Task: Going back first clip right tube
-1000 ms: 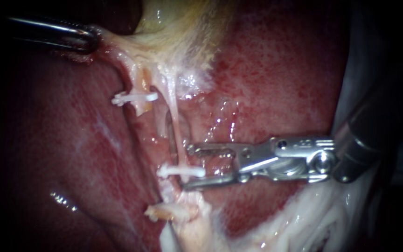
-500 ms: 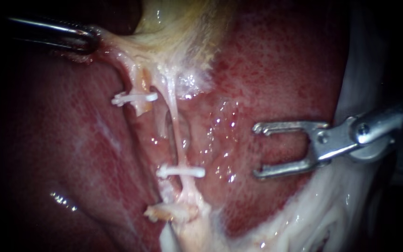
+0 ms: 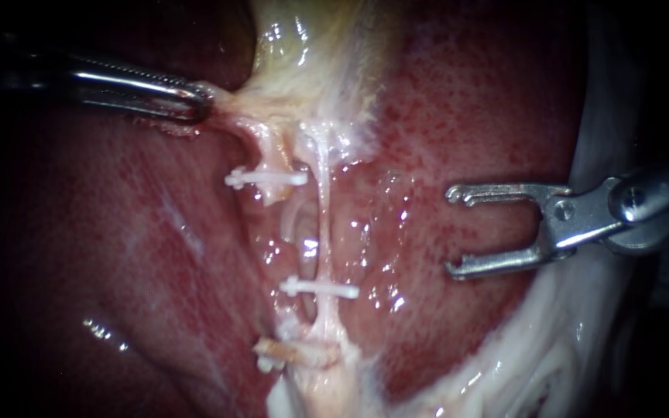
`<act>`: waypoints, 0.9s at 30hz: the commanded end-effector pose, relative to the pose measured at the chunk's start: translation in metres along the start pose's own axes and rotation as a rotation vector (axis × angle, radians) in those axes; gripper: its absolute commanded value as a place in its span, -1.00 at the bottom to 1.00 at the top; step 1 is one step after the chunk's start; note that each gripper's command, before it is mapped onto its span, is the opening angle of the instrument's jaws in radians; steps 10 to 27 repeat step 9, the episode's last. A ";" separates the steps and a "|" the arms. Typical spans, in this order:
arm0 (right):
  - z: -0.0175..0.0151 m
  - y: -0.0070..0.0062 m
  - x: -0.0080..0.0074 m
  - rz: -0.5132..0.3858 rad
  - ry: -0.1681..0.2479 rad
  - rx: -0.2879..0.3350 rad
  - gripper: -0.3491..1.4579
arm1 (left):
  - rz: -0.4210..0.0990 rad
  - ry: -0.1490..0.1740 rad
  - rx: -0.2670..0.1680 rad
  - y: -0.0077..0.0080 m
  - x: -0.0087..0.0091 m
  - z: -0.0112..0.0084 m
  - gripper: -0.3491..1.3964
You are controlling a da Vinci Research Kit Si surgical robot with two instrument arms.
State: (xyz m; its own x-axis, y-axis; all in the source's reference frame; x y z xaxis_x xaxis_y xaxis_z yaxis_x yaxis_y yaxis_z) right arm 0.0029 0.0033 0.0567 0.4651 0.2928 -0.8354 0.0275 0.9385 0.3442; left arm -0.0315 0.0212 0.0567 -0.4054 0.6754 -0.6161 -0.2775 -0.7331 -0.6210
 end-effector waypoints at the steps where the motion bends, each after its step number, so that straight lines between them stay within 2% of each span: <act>1: 0.0000 0.0000 0.0000 -0.001 0.000 0.000 -0.06 | 0.000 -0.001 -0.002 -0.0001 0.0000 0.0000 -1.00; 27: -0.0001 0.0000 0.0000 0.000 0.001 0.003 -0.06 | 0.000 -0.001 -0.002 -0.0001 0.0000 -0.0001 -1.00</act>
